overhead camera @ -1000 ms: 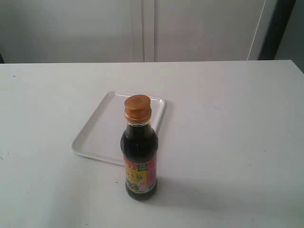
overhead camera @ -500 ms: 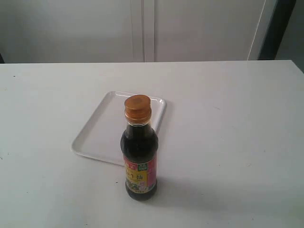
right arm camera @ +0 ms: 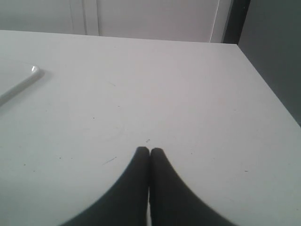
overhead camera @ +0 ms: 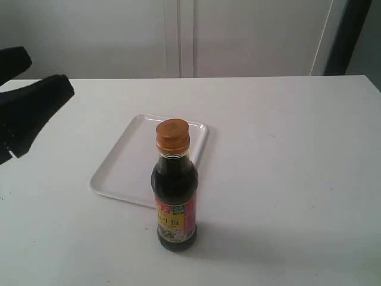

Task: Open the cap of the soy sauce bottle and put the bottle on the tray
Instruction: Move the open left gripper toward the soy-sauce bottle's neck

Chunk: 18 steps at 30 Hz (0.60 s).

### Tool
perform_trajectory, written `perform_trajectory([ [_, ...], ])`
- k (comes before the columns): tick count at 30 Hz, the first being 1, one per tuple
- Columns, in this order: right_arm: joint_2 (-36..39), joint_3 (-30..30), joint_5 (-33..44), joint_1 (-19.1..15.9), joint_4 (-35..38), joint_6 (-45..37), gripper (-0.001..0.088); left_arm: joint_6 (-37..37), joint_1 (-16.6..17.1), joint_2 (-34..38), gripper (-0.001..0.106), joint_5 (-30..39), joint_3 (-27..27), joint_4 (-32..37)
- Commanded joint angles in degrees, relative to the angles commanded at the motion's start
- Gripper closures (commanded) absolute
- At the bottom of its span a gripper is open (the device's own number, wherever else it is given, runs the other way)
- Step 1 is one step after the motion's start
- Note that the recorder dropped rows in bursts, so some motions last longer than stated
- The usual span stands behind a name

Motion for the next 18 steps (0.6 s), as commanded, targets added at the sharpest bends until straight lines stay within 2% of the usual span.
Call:
perform_trajectory([
  [9, 0.0, 0.0, 0.0, 0.0, 0.0, 0.0, 0.0868, -5.1, -0.4, 2.4, 0.0, -1.0, -0.8, 5.5],
  [14, 0.0, 0.0, 0.0, 0.0, 0.0, 0.0, 0.0868, -6.8, -4.8, 3.8, 0.0, -1.0, -3.8, 10.8],
  [18, 0.0, 0.0, 0.0, 0.0, 0.0, 0.0, 0.0868, -7.6, -8.2, 5.6, 0.0, -1.0, -5.1, 11.8],
])
